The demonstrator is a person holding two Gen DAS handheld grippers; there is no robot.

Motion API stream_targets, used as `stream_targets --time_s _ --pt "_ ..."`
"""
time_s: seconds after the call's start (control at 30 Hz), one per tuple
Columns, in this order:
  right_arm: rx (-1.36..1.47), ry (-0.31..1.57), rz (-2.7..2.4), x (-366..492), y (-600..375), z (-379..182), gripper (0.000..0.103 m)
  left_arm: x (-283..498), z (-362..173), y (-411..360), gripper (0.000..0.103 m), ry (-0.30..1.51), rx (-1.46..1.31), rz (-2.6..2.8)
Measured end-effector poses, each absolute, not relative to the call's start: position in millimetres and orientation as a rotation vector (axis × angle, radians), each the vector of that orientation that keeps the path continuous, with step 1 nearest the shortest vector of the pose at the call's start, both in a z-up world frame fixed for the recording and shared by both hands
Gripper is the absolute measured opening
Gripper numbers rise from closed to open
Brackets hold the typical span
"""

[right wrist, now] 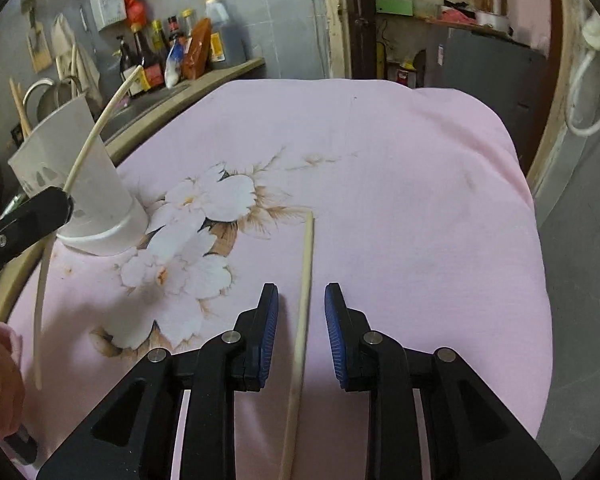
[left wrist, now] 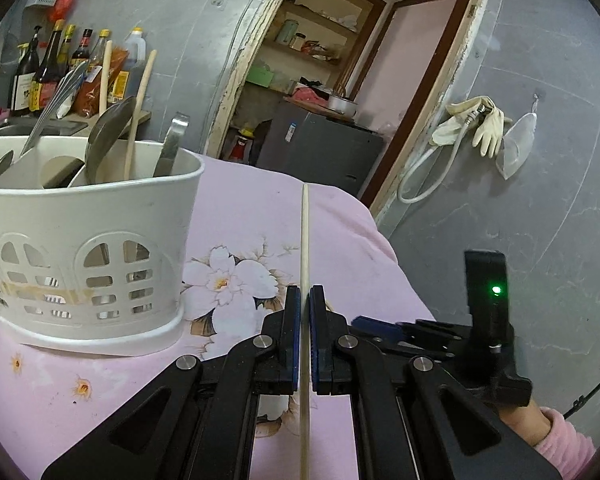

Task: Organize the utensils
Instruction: 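Lift both chopsticks upright and raise them above the cloth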

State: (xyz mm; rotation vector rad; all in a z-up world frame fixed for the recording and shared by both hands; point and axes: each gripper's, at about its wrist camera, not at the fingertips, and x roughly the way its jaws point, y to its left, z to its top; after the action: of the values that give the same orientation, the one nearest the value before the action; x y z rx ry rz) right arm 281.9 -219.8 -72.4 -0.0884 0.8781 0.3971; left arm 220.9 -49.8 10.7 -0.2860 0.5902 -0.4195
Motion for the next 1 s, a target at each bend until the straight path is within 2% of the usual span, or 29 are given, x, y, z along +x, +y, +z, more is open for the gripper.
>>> stream_targets --time_s 0.07,0.13,0.2,0.4,0.6,0.77,1.0 --pt "-0.148 0.903 0.4 286 -208 -74 0.021 221 11 -49 0.002 0.593 -0.29 -0.42" --pt "-0.221 0.909 0.385 287 -196 -77 0.016 221 11 -48 0.002 0.593 -0.293 -0.42" --pt "-0.209 0.916 0.38 290 -195 -77 0.006 220 12 -47 0.002 0.587 -0.298 -0.418" --pt "-0.109 0.864 0.367 278 -209 -75 0.003 215 16 -39 0.002 0.556 -0.322 -0.42" --pt "0.082 0.615 0.384 236 -234 -40 0.003 210 22 -36 0.002 0.51 -0.331 -0.422" --pt "0.078 0.364 0.376 198 -228 -20 0.003 201 31 -30 0.002 0.426 -0.352 -0.412" --pt "0.086 0.14 0.41 178 -208 5 0.003 186 49 -14 0.002 0.249 -0.341 -0.347"
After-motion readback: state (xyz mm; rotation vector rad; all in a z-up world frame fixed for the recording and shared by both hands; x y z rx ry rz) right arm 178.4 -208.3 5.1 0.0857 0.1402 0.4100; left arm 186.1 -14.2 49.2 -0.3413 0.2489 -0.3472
